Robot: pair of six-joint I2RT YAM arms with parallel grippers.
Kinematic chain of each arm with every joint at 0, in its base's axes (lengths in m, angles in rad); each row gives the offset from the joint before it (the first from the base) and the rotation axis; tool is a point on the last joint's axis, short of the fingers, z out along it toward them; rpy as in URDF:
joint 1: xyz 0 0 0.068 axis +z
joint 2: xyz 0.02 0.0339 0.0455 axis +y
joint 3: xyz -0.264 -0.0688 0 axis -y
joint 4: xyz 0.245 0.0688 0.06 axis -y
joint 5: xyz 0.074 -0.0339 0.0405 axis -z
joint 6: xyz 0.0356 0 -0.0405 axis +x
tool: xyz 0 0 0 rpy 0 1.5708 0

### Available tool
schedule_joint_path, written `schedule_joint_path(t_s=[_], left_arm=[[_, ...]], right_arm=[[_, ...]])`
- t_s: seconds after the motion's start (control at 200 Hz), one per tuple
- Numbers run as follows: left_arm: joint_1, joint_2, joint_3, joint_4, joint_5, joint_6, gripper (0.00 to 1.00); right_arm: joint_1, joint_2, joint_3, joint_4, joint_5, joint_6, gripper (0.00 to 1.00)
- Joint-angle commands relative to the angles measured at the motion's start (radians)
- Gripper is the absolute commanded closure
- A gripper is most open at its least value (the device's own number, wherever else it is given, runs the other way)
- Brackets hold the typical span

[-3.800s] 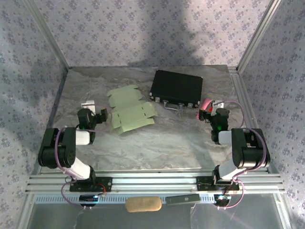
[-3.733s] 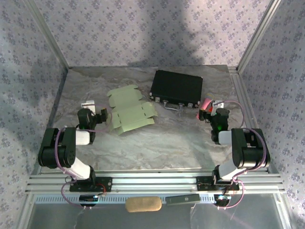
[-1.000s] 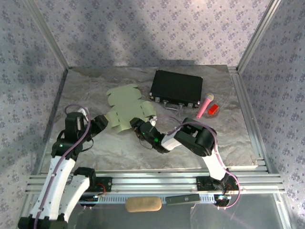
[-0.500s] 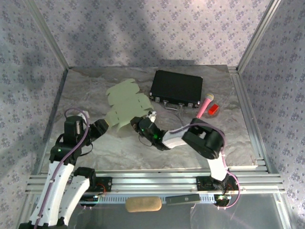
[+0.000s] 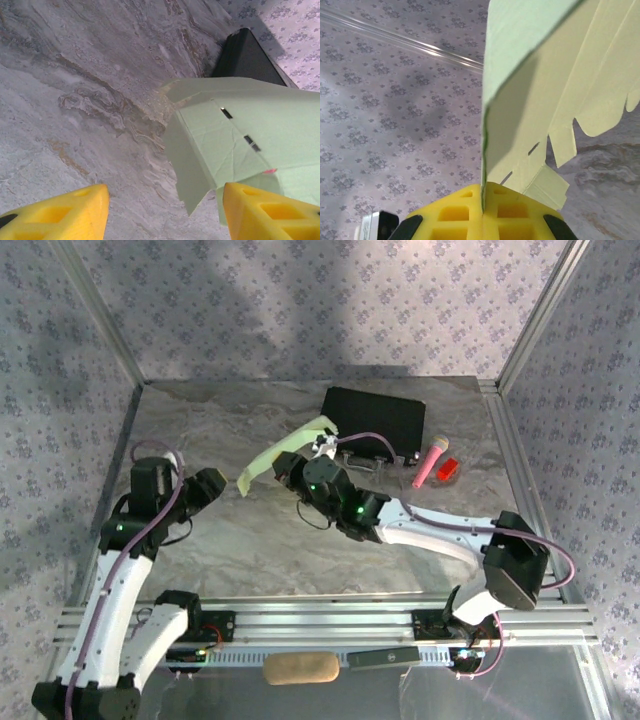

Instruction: Fold the paper box

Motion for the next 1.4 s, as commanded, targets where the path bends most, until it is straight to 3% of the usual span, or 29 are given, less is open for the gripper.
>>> schedule_joint_path(t_s=[0.0,0.315,0.49,0.625,0.735,0.88,1.149,1.274,1.394], left_arm=[[0.001,-0.02,0.043,0.013,0.031,0.007,0.39],[-0.039,-0.03,0.032,0.012,0.067,0.063,0.43],[-0.204,-0.031,0.051,0.037,0.003,0.145,0.45],[-0.367,-0.026,0.019,0.102,-0.075,0.205,0.47],[-0.506,-0.026,-0.022,0.162,-0.145,0.259,0.43],[-0.666,-0.025,-0.079,0.24,-0.28,0.333,0.36],[-0.8,0.132,-0.105,0.387,-0.394,0.441,0.34],[-0.874,0.177,-0.114,0.459,-0.52,0.47,0.3],[-0.89,0.203,-0.141,0.538,-0.615,0.477,0.29]], right_arm=[[0.01,-0.061,0.054,-0.218,0.063,0.018,1.0],[0.144,-0.216,0.199,-0.685,0.327,0.188,1.0],[0.247,-0.266,0.228,-0.879,0.451,0.378,1.0],[0.156,-0.26,0.211,-0.943,0.352,0.516,1.0],[0.043,-0.266,0.166,-0.871,0.215,0.533,1.0],[-0.024,-0.266,0.171,-0.875,0.146,0.536,1.0],[-0.086,-0.287,0.153,-0.871,0.086,0.547,1.0],[-0.105,-0.296,0.148,-0.867,0.068,0.548,1.0],[-0.112,-0.303,0.144,-0.861,0.061,0.549,1.0]])
